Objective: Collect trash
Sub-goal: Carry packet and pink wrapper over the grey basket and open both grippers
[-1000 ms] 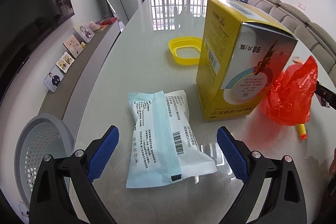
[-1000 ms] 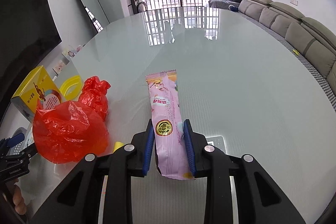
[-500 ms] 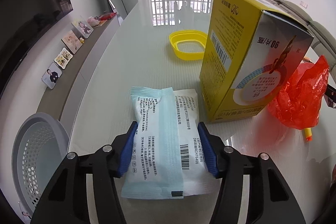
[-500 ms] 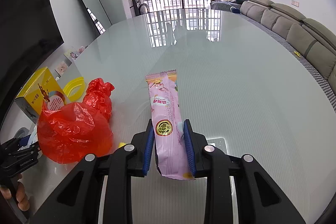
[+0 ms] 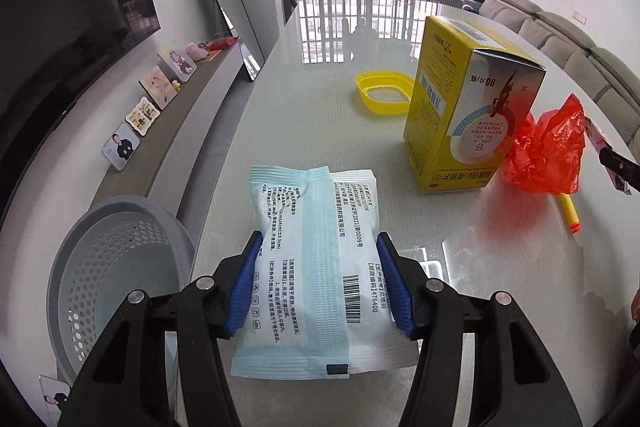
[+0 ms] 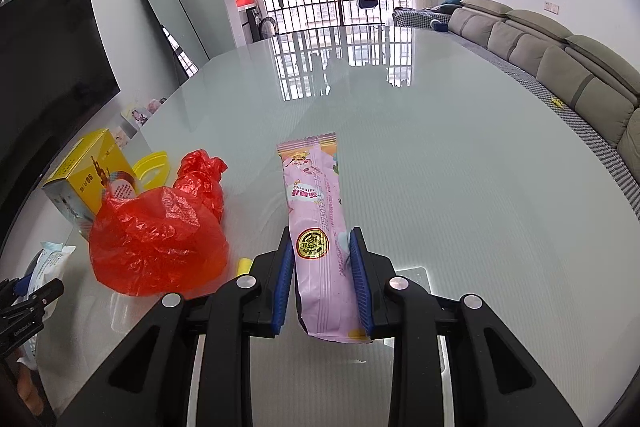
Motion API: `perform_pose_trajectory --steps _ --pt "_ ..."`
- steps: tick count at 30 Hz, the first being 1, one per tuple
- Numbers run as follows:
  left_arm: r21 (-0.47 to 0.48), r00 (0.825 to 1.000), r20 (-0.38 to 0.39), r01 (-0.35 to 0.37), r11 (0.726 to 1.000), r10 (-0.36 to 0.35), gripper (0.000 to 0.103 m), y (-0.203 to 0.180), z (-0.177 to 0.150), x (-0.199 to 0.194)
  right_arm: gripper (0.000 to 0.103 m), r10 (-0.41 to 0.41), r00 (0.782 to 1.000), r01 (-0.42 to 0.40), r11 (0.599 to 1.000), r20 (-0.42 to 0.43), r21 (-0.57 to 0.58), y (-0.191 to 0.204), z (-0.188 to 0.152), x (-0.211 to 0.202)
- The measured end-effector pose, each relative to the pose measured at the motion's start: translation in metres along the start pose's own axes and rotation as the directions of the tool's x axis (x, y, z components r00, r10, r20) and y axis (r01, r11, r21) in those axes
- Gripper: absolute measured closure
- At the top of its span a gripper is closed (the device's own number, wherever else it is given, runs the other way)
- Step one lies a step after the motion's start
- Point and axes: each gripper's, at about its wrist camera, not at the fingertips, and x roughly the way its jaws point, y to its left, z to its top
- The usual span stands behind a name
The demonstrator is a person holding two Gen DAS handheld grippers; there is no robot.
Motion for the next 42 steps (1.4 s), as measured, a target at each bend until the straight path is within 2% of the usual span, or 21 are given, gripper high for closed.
perform_pose_trajectory --steps 6,12,20,26,33,42 --pt "0.003 1.0 0.025 0.007 1.0 -0.007 0.048 0.012 -0.013 -0.022 0.076 -0.026 1.0 0.026 0.999 0.001 -0.027 0.015 -0.03 -0.022" --pt "0.008 0.999 0.048 0.008 1.0 -0.008 0.048 0.026 -0.028 -0.041 0.076 -0.024 1.0 0.024 1.0 0.001 -0.006 0.025 -0.06 -0.055" --pt "-0.029 0.997 0.071 0.004 1.0 -0.002 0.048 0.062 -0.041 -0.058 0.076 0.035 0.999 -0.035 0.999 0.025 0.01 0.064 -0.091 -0.094" --pt "-0.052 0.996 0.091 -0.021 0.998 0.026 0.048 0.091 -0.054 -0.072 0.076 0.136 0.991 -0.136 0.99 0.015 -0.025 0.115 -0.104 -0.104" --pt "-0.111 0.993 0.091 -0.064 0.992 0.075 0.048 0.131 -0.065 -0.079 0.076 0.259 0.965 -0.261 0.962 -0.034 -0.083 0.181 -0.104 -0.093" --pt "-0.203 0.986 0.047 -0.148 0.968 0.161 0.048 0.188 -0.083 -0.067 0.076 0.382 0.916 -0.4 0.889 -0.124 -0.223 0.284 -0.096 -0.067"
